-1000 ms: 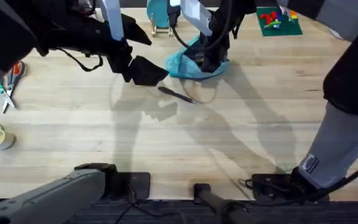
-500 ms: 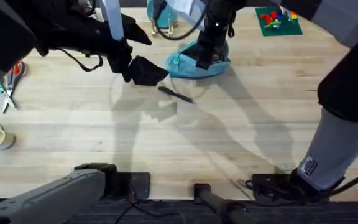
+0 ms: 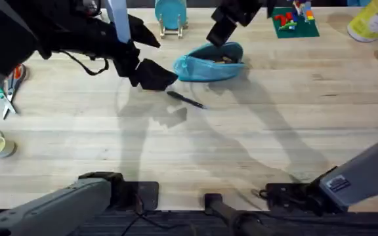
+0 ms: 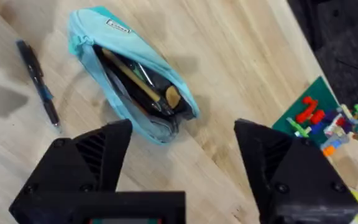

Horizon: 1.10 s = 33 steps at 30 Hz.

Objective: Unzip the bag, pick up the pens from the table one at a time and place them inside, then zip the bag closed.

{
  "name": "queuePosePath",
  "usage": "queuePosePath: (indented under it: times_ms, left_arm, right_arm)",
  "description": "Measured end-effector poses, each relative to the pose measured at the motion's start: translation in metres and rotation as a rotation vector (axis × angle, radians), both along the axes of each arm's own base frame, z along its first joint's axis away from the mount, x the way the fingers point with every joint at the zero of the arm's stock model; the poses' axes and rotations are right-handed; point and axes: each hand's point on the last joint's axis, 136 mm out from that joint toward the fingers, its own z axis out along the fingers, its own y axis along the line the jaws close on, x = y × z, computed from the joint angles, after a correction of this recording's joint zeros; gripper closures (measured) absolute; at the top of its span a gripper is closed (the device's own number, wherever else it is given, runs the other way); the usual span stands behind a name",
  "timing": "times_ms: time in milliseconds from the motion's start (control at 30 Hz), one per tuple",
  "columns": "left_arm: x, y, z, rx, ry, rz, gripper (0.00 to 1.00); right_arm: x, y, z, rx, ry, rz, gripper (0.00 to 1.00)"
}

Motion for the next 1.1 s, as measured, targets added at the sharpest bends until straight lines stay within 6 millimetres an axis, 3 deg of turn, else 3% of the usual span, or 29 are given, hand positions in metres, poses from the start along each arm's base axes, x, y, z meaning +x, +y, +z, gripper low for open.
queuePosePath:
  times_ms: [333,633,767,1100]
  left_arm:
    - [0.0,0.0,0.0,0.0,0.0,0.0,0.008]
    - [0.0,0.0,0.0,0.0,0.002,0.0,0.007]
    - [-0.007,0.0,-0.003,0.0,0.039,0.0,0.008]
    - [-0.012,0.0,-0.006,0.001,0.065,0.0,0.007]
  right_arm:
    - [-0.015,-0.013,0.046,0.078,-0.079,-0.06,0.006]
    - [-0.032,-0.044,0.085,0.146,-0.159,-0.141,0.005]
    - [-0.04,-0.053,0.09,0.154,-0.173,-0.153,0.005]
    - [-0.045,-0.054,0.082,0.151,-0.149,-0.154,0.006]
